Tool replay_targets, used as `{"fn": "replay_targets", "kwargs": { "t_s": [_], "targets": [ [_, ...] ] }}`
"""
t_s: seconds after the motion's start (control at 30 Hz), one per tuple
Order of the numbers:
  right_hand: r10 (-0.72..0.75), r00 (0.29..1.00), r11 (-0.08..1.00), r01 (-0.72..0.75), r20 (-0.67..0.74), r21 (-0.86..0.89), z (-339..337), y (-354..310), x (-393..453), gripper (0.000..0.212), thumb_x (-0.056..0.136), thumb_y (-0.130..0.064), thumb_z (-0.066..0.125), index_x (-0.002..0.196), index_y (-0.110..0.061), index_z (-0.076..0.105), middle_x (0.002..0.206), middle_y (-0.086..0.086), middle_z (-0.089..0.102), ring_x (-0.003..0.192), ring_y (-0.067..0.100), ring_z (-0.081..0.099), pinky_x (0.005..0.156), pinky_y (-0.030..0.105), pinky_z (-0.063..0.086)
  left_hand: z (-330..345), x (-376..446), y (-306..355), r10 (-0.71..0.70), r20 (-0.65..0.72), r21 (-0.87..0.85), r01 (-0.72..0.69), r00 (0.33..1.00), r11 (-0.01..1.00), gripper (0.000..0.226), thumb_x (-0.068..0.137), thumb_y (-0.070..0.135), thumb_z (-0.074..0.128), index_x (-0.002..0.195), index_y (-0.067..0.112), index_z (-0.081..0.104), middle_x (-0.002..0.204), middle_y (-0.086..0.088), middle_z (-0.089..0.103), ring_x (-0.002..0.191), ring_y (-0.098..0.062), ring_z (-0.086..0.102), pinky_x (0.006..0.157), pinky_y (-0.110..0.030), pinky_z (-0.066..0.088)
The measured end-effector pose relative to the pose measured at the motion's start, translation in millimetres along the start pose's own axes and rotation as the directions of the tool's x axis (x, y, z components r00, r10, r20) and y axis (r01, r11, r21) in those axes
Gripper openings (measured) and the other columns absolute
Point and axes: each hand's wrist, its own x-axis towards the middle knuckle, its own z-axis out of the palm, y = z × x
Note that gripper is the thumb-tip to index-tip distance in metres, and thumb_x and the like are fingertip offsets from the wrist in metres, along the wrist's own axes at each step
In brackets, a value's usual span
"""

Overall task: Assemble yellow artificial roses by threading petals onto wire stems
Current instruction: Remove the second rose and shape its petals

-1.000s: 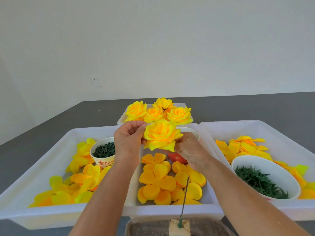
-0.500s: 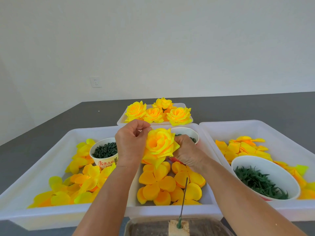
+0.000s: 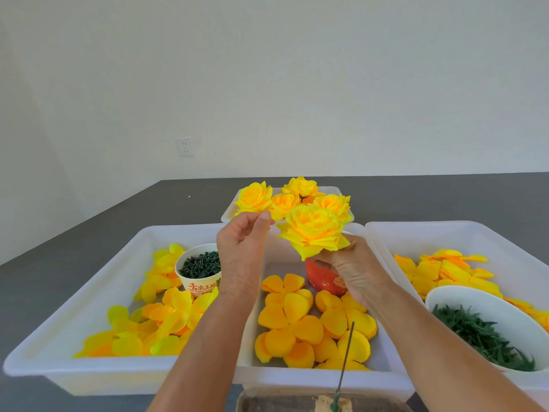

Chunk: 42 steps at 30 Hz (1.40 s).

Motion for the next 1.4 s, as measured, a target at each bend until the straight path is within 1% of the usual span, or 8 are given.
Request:
{"fn": "replay_targets", "kwargs": {
  "t_s": [0.2, 0.37, 0.53, 0.63, 0.8, 1.03, 1.27, 1.4],
  "targets": [
    [-0.108, 0.99, 0.988, 0.097, -0.088, -0.117, -4.5, 3.4, 2.0, 0.008, 0.077, -0.025, 0.074, 0.074, -0.028, 0.067, 0.072, -0.014, 0.068, 0.078, 0.016, 0.063, 0.068, 0.025, 0.045, 3.8, -1.0, -5.3, -0.055, 0.121, 0.156, 0.036, 0.991, 0.987, 0.033, 0.086, 0.021, 0.065, 0.053, 0.023, 0.065, 0.047, 0.013, 0.056, 0.048, 0.005, 0.047, 0.051, -0.007, 0.037],
    [-0.161, 0.983, 0.973, 0.142, -0.093, -0.182, -5.9, 7.0, 5.1, 0.013, 0.08, -0.027, 0.071, 0.068, -0.03, 0.065, 0.064, -0.02, 0.066, 0.072, 0.01, 0.062, 0.063, 0.022, 0.044, 1.0, 1.7, -8.9, -0.007, 0.112, 0.176, -0.013, 0.994, 0.984, 0.013, 0.082, 0.012, 0.068, 0.069, 0.016, 0.065, 0.071, -0.005, 0.065, 0.066, -0.008, 0.052, 0.061, -0.017, 0.044],
    [-0.239, 0.969, 0.952, 0.221, -0.064, -0.209, -6.9, 9.8, 7.2, 0.023, 0.08, -0.02, 0.071, 0.061, -0.032, 0.066, 0.059, -0.023, 0.066, 0.062, -0.003, 0.061, 0.052, 0.009, 0.044, 0.4, 1.2, -7.5, 0.008, 0.182, 0.224, -0.05, 0.983, 0.973, 0.026, 0.081, -0.002, 0.065, 0.071, 0.022, 0.066, 0.073, 0.008, 0.064, 0.068, -0.005, 0.055, 0.061, -0.007, 0.046],
    [-0.303, 0.952, 0.921, 0.277, -0.054, -0.273, -7.7, 11.0, 9.3, 0.026, 0.083, -0.011, 0.068, 0.06, -0.021, 0.064, 0.051, -0.017, 0.061, 0.054, -0.001, 0.056, 0.05, 0.008, 0.04, 1.5, -1.1, -4.1, -0.106, 0.178, 0.139, 0.082, 0.978, 0.987, 0.021, 0.086, 0.01, 0.064, 0.066, 0.019, 0.067, 0.057, 0.014, 0.058, 0.056, 0.003, 0.05, 0.058, -0.011, 0.043],
    [-0.428, 0.904, 0.834, 0.393, -0.004, -0.387, -7.4, 8.5, 8.6, 0.013, 0.083, 0.001, 0.064, 0.075, 0.01, 0.068, 0.072, 0.019, 0.067, 0.067, 0.03, 0.056, 0.066, 0.036, 0.048, 1.2, 1.0, -2.9, -0.377, 0.176, 0.222, 0.337, 0.909, 0.915, 0.037, 0.086, 0.036, 0.062, 0.059, 0.012, 0.061, 0.051, 0.008, 0.052, 0.06, -0.01, 0.044, 0.061, -0.024, 0.036],
    [-0.433, 0.902, 0.818, 0.392, -0.002, -0.421, -7.4, 10.5, 7.9, 0.02, 0.083, 0.006, 0.062, 0.065, 0.015, 0.062, 0.063, 0.025, 0.059, 0.062, 0.024, 0.043, 0.059, 0.033, 0.039, -3.1, 3.3, -6.5, -0.475, 0.287, 0.171, 0.444, 0.832, 0.88, 0.015, 0.085, 0.011, 0.062, 0.07, 0.011, 0.062, 0.063, -0.003, 0.046, 0.058, -0.011, 0.036, 0.058, -0.022, 0.034],
    [-0.401, 0.915, 0.778, 0.371, 0.054, -0.508, -9.5, 12.2, 7.7, 0.005, 0.076, 0.004, 0.071, 0.074, 0.008, 0.07, 0.076, 0.023, 0.068, 0.067, 0.028, 0.057, 0.054, 0.008, 0.037, -1.1, 2.4, -11.5, -0.148, 0.217, 0.337, 0.069, 0.965, 0.939, 0.018, 0.086, -0.002, 0.057, 0.072, 0.007, 0.062, 0.063, -0.003, 0.054, 0.056, -0.01, 0.043, 0.053, -0.019, 0.039],
    [-0.329, 0.943, 0.817, 0.311, 0.049, -0.486, -8.8, 14.4, 8.7, 0.007, 0.083, 0.0, 0.066, 0.086, 0.002, 0.072, 0.079, 0.008, 0.065, 0.071, 0.014, 0.053, 0.053, 0.0, 0.035, -2.1, 1.4, -14.6, 0.102, 0.248, 0.588, -0.234, 0.963, 0.774, 0.013, 0.09, 0.007, 0.054, 0.079, 0.008, 0.061, 0.061, 0.001, 0.052, 0.058, -0.017, 0.044, 0.057, -0.029, 0.036]
  ]
}}
